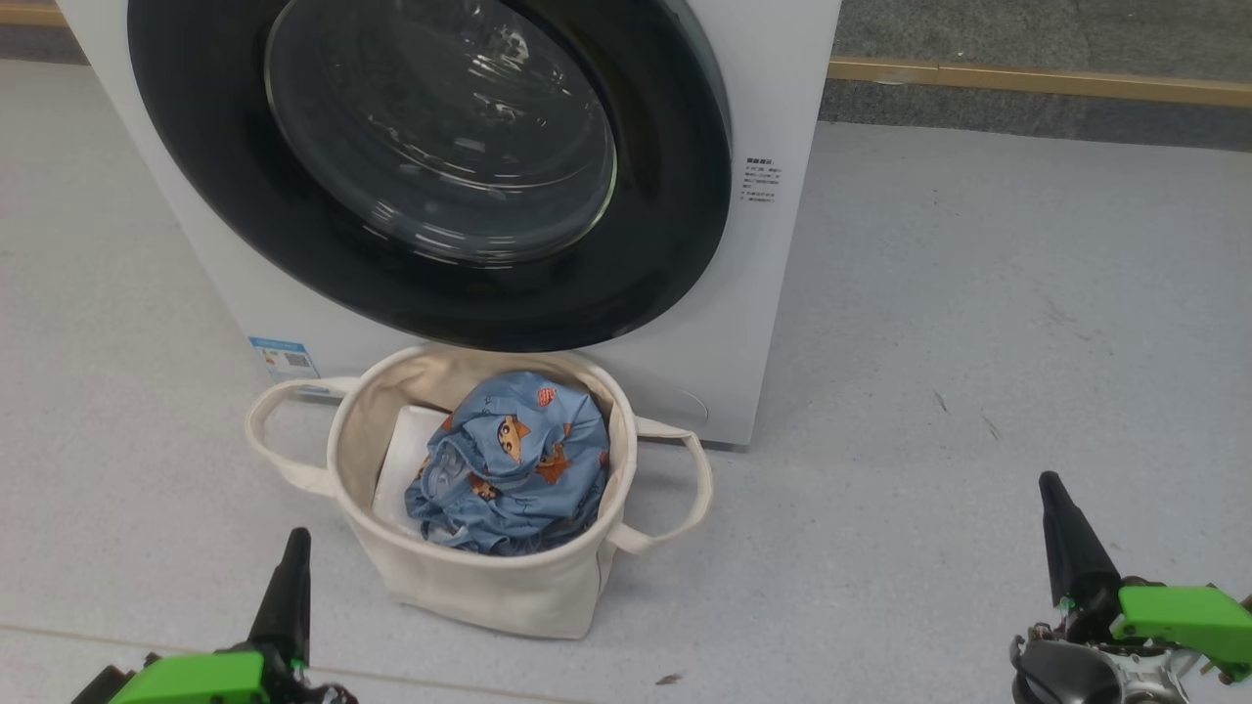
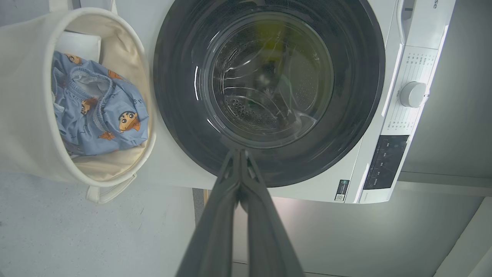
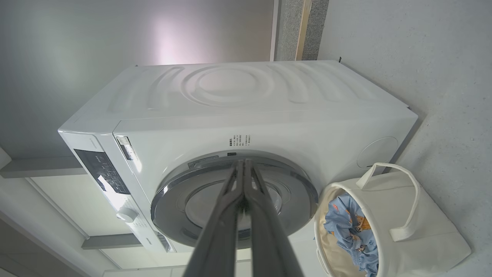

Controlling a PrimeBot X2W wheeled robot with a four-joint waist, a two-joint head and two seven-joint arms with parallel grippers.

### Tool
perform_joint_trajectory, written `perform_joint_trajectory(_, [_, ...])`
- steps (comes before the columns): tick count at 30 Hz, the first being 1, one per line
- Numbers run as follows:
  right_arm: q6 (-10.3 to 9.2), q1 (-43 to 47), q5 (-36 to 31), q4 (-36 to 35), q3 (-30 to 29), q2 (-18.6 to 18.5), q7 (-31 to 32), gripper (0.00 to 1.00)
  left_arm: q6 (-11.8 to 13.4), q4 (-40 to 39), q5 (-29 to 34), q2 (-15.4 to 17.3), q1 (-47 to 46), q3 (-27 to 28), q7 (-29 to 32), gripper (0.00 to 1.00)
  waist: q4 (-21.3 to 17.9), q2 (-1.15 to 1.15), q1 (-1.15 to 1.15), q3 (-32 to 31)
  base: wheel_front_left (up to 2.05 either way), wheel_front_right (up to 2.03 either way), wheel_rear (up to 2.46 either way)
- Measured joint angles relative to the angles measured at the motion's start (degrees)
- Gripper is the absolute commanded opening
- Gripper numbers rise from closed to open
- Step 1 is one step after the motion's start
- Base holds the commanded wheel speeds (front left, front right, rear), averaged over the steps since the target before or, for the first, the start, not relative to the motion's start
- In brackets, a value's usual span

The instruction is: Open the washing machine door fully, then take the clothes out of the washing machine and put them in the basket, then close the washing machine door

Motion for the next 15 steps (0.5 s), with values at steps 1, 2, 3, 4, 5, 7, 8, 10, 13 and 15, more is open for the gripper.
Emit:
perform_joint_trajectory(1, [0.00,0.00,0.00,0.00,-0.01,0.01,0.00,0.00,0.00,0.00,0.00,0.00,0.00,0.00,0.00,0.00,0.00,0.00,0.00,0.00,0.00,0.00,0.00])
perform_joint_trajectory(2, [0.00,0.00,-0.01,0.00,-0.02,0.01,0.00,0.00,0.00,0.00,0.00,0.00,0.00,0.00,0.00,0.00,0.00,0.00,0.00,0.00,0.00,0.00,0.00])
perform_joint_trajectory(3, [0.00,0.00,-0.01,0.01,-0.03,0.01,0.00,0.00,0.00,0.00,0.00,0.00,0.00,0.00,0.00,0.00,0.00,0.00,0.00,0.00,0.00,0.00,0.00])
perform_joint_trajectory(4, [0.00,0.00,-0.01,0.01,-0.03,0.02,0.00,0.00,0.00,0.00,0.00,0.00,0.00,0.00,0.00,0.00,0.00,0.00,0.00,0.00,0.00,0.00,0.00])
perform_joint_trajectory(5, [0.00,0.00,-0.01,0.01,-0.04,0.02,0.00,0.00,0.00,0.00,0.00,0.00,0.00,0.00,0.00,0.00,0.00,0.00,0.00,0.00,0.00,0.00,0.00])
perform_joint_trajectory(7, [0.00,0.00,-0.01,0.01,-0.05,0.03,0.00,0.00,0.00,0.00,0.00,0.00,0.00,0.00,0.00,0.00,0.00,0.00,0.00,0.00,0.00,0.00,0.00])
perform_joint_trajectory(8, [0.00,0.00,-0.01,0.01,-0.07,0.03,0.03,0.00,0.00,0.00,0.00,0.00,0.00,0.00,0.00,0.00,0.00,0.00,0.00,0.00,0.00,0.00,0.00])
perform_joint_trajectory(10, [0.00,0.00,-0.02,0.01,-0.08,0.04,0.15,0.00,0.00,0.00,0.00,0.00,0.00,0.00,0.00,0.00,0.00,0.00,0.00,0.00,0.00,0.00,0.00])
perform_joint_trajectory(13, [0.00,0.00,-0.10,0.01,-0.11,0.05,0.15,0.00,0.00,0.00,0.00,0.00,0.00,0.00,0.01,0.00,0.00,0.00,0.00,0.00,0.00,0.00,0.00])
perform_joint_trajectory(15, [0.00,0.00,-0.10,0.01,-0.13,0.07,0.15,0.00,0.00,0.00,0.00,0.00,0.00,0.00,0.01,0.00,0.00,0.00,0.00,0.00,0.00,0.00,0.00])
